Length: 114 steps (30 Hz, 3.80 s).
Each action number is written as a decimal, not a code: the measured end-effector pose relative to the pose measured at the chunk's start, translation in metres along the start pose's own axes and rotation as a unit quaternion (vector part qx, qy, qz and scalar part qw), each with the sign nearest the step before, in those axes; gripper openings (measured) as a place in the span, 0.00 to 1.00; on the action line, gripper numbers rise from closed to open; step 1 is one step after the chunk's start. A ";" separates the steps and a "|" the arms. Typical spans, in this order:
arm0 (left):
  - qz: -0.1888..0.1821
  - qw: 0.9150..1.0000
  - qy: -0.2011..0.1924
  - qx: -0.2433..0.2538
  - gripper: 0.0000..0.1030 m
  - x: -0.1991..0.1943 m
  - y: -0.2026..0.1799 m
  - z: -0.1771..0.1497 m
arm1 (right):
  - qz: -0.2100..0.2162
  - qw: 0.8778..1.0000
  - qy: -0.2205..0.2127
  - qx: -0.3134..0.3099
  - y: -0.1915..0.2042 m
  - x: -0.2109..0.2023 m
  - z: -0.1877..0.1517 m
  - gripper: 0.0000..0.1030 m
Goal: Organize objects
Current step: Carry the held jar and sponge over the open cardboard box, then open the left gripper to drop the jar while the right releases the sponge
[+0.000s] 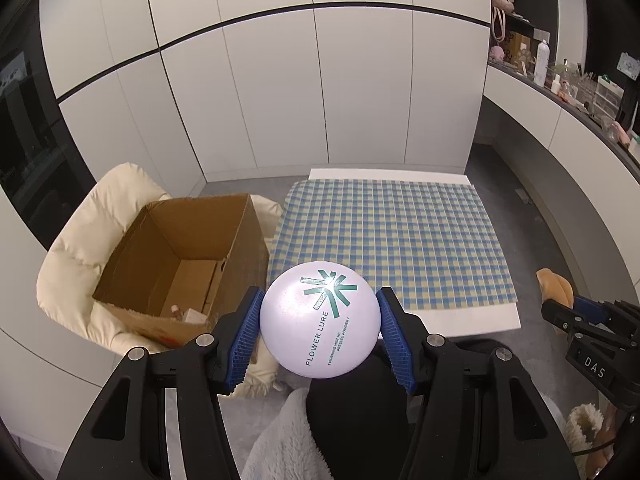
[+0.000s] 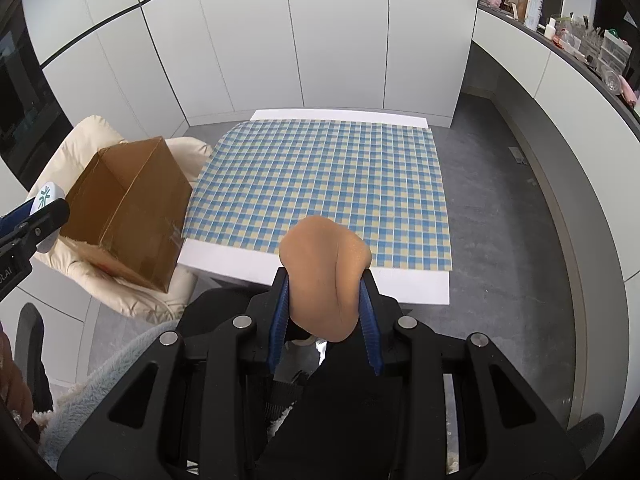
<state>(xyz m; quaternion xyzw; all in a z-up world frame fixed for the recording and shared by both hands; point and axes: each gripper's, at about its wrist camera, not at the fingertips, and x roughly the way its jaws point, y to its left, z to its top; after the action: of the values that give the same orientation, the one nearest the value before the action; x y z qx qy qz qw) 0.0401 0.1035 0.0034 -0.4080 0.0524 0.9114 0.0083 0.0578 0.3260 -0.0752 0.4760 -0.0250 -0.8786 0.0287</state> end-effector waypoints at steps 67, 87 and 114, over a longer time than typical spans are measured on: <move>0.143 0.961 0.089 -0.221 0.56 0.016 0.221 -0.108 | 0.157 0.948 0.091 -0.261 0.261 0.086 -0.014 0.33; 0.122 0.964 0.091 -0.218 0.56 0.097 0.251 -0.053 | 0.147 0.946 0.073 -0.278 0.316 0.138 0.050 0.33; 0.119 0.961 0.121 -0.217 0.56 0.225 0.302 0.011 | 0.178 0.940 0.072 -0.283 0.393 0.229 0.120 0.33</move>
<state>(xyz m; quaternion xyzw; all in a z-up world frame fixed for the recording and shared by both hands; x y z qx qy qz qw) -0.1354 -0.2022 -0.1299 -0.4982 -0.0979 0.8390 -0.1957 -0.1571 -0.0809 -0.1732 0.4983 0.1428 -0.7930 0.3202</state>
